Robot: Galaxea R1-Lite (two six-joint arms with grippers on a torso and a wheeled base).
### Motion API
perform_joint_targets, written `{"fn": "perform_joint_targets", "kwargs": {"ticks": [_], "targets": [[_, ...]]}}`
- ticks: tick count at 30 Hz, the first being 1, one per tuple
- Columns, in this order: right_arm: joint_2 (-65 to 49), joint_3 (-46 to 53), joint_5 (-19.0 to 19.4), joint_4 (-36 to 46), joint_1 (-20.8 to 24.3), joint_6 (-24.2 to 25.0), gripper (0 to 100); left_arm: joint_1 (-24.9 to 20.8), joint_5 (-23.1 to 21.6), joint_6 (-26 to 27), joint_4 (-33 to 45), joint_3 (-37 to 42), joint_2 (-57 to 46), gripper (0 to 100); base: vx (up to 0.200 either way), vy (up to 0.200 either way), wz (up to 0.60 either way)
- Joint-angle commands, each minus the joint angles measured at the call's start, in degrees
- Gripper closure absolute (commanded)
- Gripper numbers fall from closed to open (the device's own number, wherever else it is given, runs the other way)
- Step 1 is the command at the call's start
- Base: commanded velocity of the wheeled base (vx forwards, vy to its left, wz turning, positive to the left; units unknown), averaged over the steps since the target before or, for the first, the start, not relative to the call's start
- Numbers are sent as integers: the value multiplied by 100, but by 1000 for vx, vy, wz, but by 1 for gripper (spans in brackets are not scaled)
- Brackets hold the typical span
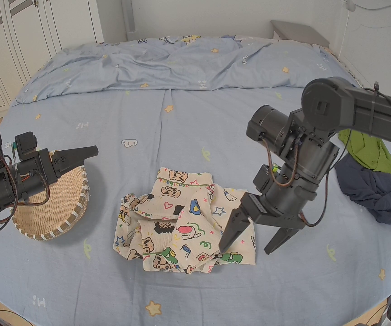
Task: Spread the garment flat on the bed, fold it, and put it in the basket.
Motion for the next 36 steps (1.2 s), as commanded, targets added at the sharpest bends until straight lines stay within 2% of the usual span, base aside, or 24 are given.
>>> {"fn": "perform_joint_targets", "kwargs": {"ticks": [1,2,3,4,6,7,8,9,13,14,16,19,21,22,23,24,27,28,30,31,32,33,35,36], "targets": [[-476,1,-5,867,-1005,-779,0,-229,-115,-5,50,142,48,0,0,0,0],[-511,1,-5,1149,-1295,-1104,0,-440,-185,3,32,169,66,0,0,0,0],[-511,1,-5,1149,-1295,-1104,0,-440,-185,3,32,169,66,0,0,0,0],[-616,1,-5,1456,-1673,-1280,0,-870,-150,12,32,98,162,0,0,0,0],[-774,1,-5,1465,-2174,-1236,0,-1442,-132,-5,76,-42,373,0,0,0,0],[-792,1,-5,1465,-2288,-1236,0,-1529,-124,-14,76,-60,391,0,0,0,0],[-862,1,4,1465,-2859,-1254,0,-2004,8,-58,182,-156,461,0,0,0,0],[-880,1,21,1465,-3158,-1236,0,-2259,175,-128,296,-227,479,0,0,0,0],[-1003,1,30,1465,-4415,-1377,0,-2795,984,-190,946,-657,813,0,0,0,0],[-1073,1,30,1465,-4898,-1623,0,-2927,1168,-181,1175,-842,936,0,0,0,0],[-1188,1,100,1465,-5197,-2018,0,-3147,1221,-199,1447,-1194,1112,0,0,0,0],[-1724,1,680,1465,-5267,-2669,0,-3472,1230,-207,2194,-1818,1217,0,0,0,0],[-2022,1,918,1465,-5206,-2704,0,-3604,1230,-190,2608,-2072,1217,0,0,0,0],[-2427,1,1252,1236,-5118,-2757,0,-3832,1274,-155,3179,-2433,1261,0,0,0,0],[-2427,1,1252,1236,-5118,-2757,0,-3832,1274,-155,3179,-2433,1261,0,0,0,0],[-2796,1,1463,692,-5074,-2783,0,-4061,1309,-5,3346,-2688,1489,0,0,0,0],[-3411,1,1656,-750,-5065,-2783,0,-4166,1406,302,3311,-2855,1683,0,0,0,0],[-3736,360,1832,-1936,-5048,-2765,0,-4210,1467,381,3311,-2943,1788,0,0,0,0],[-4097,2065,1972,-3659,-5004,-2748,0,-4228,1502,408,3311,-3039,2026,0,0,0,0],[-4343,3330,1972,-5180,-4916,-2651,0,-4236,1502,408,3311,-3083,2184,0,0,0,0],[-4404,3700,1964,-5663,-4872,-2607,0,-4245,1502,408,3319,-3083,2219,0,0,0,0],[-4527,4702,1911,-7060,-4679,-2212,0,-4307,1494,399,3311,-3074,2298,0,0,0,0],[-4598,5528,1788,-8194,-4397,-1341,0,-4500,1511,399,3302,-3118,2395,0,0,0,0],[-4598,5668,1761,-8379,-4345,-1157,0,-4527,1511,399,3302,-3127,2439,0,0,0,0]]}}
